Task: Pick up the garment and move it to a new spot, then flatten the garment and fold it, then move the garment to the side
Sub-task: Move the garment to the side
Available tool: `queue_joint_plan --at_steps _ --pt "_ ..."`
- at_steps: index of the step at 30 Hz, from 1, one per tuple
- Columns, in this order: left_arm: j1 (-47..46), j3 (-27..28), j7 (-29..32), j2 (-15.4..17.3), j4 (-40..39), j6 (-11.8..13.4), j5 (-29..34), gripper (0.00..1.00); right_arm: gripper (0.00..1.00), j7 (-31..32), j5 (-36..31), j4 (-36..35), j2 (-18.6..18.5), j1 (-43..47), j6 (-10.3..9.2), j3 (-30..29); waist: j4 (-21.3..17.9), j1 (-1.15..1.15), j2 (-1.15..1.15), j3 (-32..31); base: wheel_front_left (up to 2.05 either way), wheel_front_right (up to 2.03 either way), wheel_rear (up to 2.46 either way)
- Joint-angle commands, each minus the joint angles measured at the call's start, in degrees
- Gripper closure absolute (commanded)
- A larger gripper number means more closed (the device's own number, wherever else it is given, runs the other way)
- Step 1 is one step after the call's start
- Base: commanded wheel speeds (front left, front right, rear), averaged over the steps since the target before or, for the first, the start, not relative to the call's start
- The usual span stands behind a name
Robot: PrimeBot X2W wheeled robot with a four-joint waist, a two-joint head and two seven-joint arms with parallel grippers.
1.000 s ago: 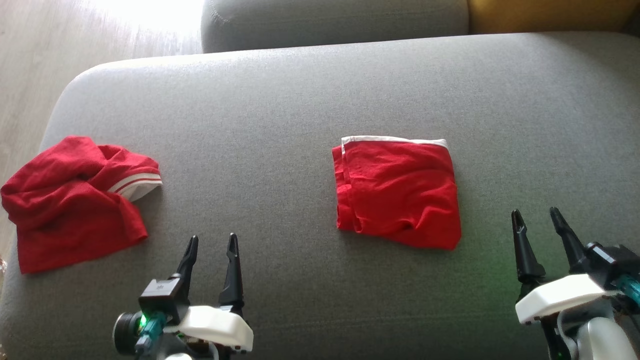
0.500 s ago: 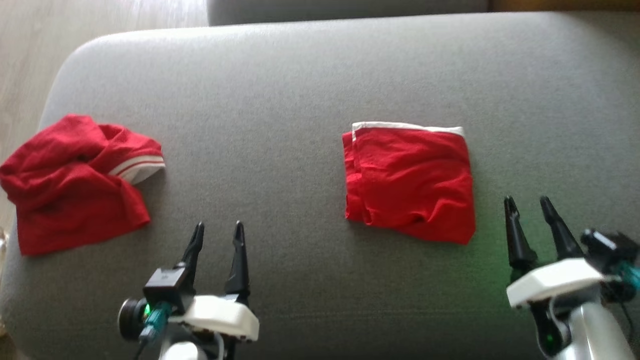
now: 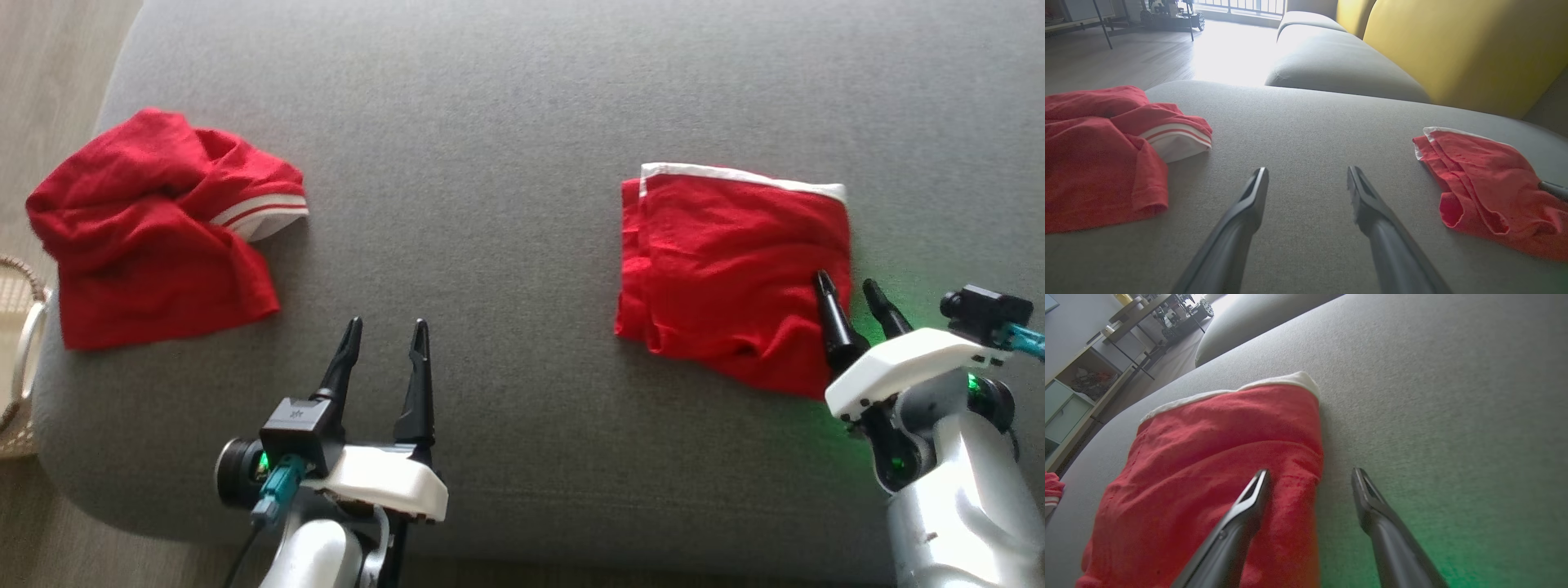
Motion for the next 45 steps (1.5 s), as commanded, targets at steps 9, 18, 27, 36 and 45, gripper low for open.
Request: queue_joint_plan --at_steps 9,18,27,36,45 --pt "-3.0 1.0 -0.3 0.1 -1.6 0.7 -0.5 0.0 0.05 -0.2 -1.8 1.4 -1.0 -4.4 -0.01 4.4 1.6 0.0 0.0 1.7 0.0 0.0 0.0" --pt "-4.9 0.8 -0.3 0.1 -2.3 0.3 0.5 0.0 1.0 -4.2 -8.7 3.6 -4.8 -7.9 -0.01 10.1 -1.6 0.0 0.0 3.6 0.0 0.0 0.0" --pt "-9.6 0.2 -0.3 0.1 -1.3 -2.6 5.3 0.0 1.0 -6.2 -9.3 6.4 -9.8 -14.9 -0.01 17.0 -8.4 0.0 0.0 7.7 0.0 0.0 0.0" --pt "-16.7 -0.2 -0.3 1.7 -1.3 -6.7 11.2 0.0 1.0 -8.6 -7.6 10.0 -15.2 -24.7 -0.01 23.1 -17.7 0.0 0.0 13.1 0.0 0.0 0.0" --pt "-24.3 -1.3 -0.3 4.6 -1.2 -9.1 14.5 0.0 1.0 -11.1 -5.8 14.6 -17.7 -34.7 -0.01 26.4 -25.4 0.0 0.0 19.9 0.0 0.0 0.0"
